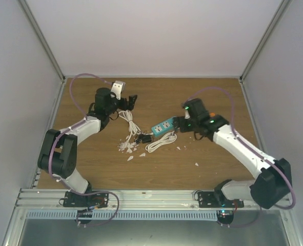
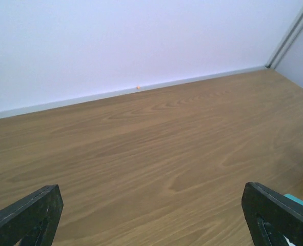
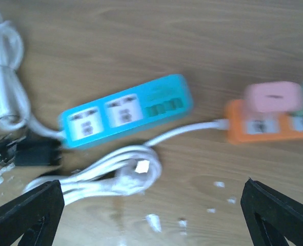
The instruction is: Insert the plug
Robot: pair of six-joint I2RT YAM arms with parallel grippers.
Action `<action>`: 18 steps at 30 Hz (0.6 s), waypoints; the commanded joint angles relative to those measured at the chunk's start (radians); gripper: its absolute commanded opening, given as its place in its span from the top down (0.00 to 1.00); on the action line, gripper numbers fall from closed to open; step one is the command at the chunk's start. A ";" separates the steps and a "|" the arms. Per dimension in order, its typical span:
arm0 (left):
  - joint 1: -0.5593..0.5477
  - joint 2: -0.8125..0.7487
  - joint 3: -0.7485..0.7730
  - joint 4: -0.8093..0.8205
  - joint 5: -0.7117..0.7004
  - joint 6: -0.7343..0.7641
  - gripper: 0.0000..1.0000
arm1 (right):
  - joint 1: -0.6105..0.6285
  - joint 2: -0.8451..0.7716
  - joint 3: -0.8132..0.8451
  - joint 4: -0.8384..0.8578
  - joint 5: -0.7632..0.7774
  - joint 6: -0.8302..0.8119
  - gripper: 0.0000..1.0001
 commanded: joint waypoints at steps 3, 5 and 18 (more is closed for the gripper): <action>0.045 0.009 0.006 0.071 0.095 -0.014 0.01 | 0.417 0.052 0.159 -0.060 0.494 0.013 0.00; 0.064 0.011 0.008 0.068 0.141 -0.004 0.01 | 0.437 0.088 0.179 -0.053 0.558 -0.031 0.00; 0.231 -0.030 -0.079 0.151 0.333 -0.067 0.01 | 0.486 0.355 0.389 -0.122 -0.033 -0.604 0.09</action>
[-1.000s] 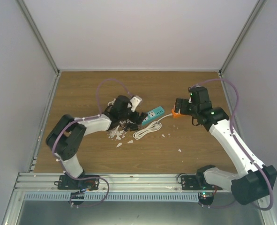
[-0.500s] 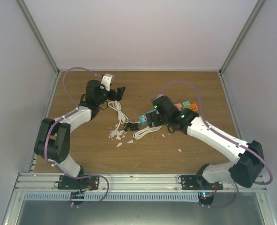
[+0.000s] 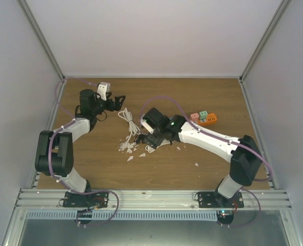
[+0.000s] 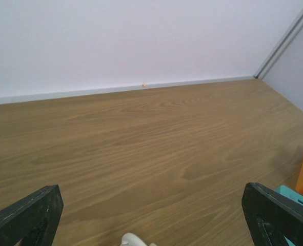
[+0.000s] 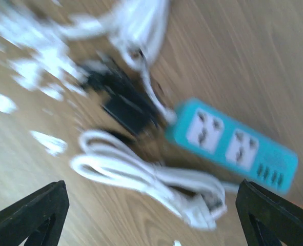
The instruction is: Insert the plug
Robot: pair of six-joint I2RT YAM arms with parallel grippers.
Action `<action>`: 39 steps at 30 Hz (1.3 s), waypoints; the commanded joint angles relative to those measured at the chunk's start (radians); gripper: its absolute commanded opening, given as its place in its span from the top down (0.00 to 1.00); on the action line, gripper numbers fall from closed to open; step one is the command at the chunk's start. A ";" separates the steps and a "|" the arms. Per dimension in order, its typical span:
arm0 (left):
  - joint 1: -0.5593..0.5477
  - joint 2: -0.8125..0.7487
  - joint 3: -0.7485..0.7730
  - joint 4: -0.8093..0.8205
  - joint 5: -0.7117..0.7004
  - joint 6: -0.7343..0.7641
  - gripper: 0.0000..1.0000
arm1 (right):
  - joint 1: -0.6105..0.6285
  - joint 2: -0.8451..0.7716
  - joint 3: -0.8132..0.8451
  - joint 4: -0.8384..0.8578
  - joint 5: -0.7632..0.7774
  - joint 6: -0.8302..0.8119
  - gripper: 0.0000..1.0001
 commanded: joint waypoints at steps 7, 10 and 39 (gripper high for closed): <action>0.046 0.001 -0.016 0.092 0.129 -0.030 0.01 | 0.021 0.208 0.333 -0.203 -0.478 -0.238 0.27; 0.051 0.007 -0.016 0.093 0.133 -0.030 0.01 | 0.021 0.236 0.315 -0.208 -0.457 -0.230 0.30; 0.060 0.044 0.003 0.096 0.166 -0.029 0.01 | -0.119 0.468 0.344 -0.131 -0.453 -0.273 0.32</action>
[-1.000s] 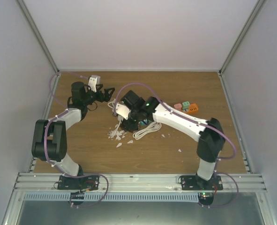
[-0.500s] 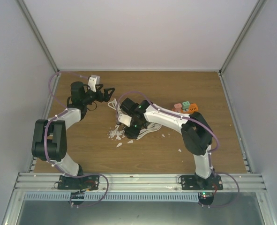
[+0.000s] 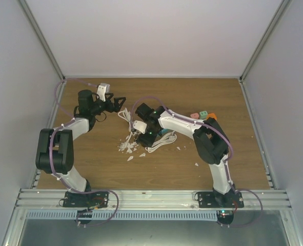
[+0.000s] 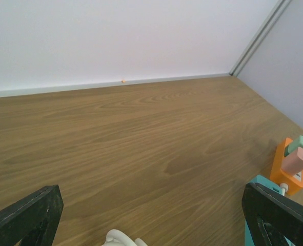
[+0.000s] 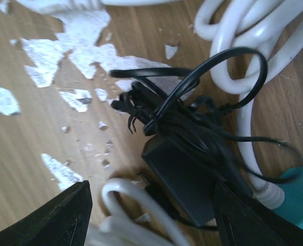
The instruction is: Insert the plug
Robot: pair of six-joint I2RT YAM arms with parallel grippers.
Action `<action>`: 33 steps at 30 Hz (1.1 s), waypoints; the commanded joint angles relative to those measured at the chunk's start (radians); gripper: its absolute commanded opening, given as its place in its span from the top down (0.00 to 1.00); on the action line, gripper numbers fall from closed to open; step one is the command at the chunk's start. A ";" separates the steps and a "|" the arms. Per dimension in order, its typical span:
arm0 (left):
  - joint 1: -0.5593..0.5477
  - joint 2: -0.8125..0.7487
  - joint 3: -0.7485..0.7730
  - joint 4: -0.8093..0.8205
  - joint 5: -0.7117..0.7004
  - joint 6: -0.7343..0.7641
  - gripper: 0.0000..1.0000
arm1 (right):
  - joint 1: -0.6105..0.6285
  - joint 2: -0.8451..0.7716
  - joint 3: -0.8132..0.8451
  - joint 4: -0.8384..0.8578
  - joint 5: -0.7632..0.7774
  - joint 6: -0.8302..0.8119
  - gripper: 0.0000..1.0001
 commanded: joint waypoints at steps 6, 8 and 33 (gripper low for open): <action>0.009 0.028 0.027 0.052 0.028 -0.006 0.01 | -0.040 0.088 0.043 0.027 0.003 -0.055 0.27; 0.009 0.029 0.029 0.052 0.029 -0.006 0.01 | -0.041 0.098 0.043 0.029 0.013 -0.061 0.24; 0.006 0.051 0.044 0.060 0.045 -0.016 0.01 | -0.043 -0.173 -0.039 0.206 -0.049 -0.014 0.55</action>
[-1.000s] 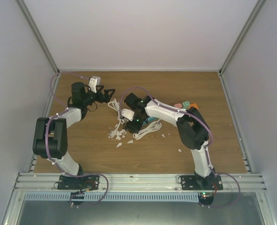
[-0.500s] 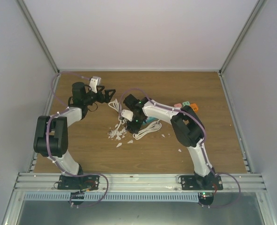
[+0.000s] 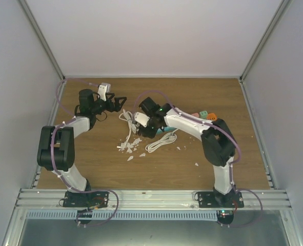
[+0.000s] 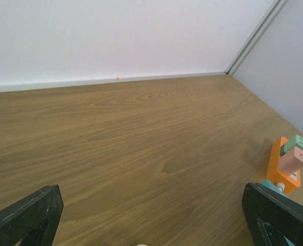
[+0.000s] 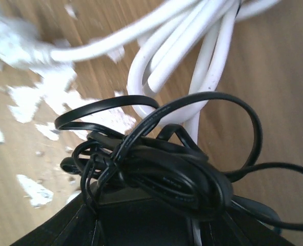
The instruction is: Insert the plug
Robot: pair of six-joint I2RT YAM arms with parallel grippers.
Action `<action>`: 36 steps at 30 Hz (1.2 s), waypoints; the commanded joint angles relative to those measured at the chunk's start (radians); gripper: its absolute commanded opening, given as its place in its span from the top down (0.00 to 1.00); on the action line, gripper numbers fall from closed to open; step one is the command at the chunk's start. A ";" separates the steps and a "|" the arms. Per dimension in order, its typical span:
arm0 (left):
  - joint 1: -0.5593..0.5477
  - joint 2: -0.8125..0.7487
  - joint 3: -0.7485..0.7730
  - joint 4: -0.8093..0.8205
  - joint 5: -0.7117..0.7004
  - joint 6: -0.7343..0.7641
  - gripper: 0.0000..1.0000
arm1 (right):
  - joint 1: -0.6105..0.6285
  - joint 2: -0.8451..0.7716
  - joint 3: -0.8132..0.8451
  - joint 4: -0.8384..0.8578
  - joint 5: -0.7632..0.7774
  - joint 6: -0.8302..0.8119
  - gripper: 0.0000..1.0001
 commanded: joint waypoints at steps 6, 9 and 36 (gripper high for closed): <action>-0.001 0.006 0.013 0.068 0.030 -0.002 0.01 | -0.037 -0.274 -0.084 0.142 -0.274 0.044 0.40; -0.005 0.002 0.013 0.066 0.034 0.002 0.01 | -0.068 -0.314 -0.117 0.168 -0.369 0.057 0.36; -0.024 0.015 0.029 0.039 0.033 0.024 0.01 | 0.164 -0.068 -0.201 0.200 0.150 0.016 0.26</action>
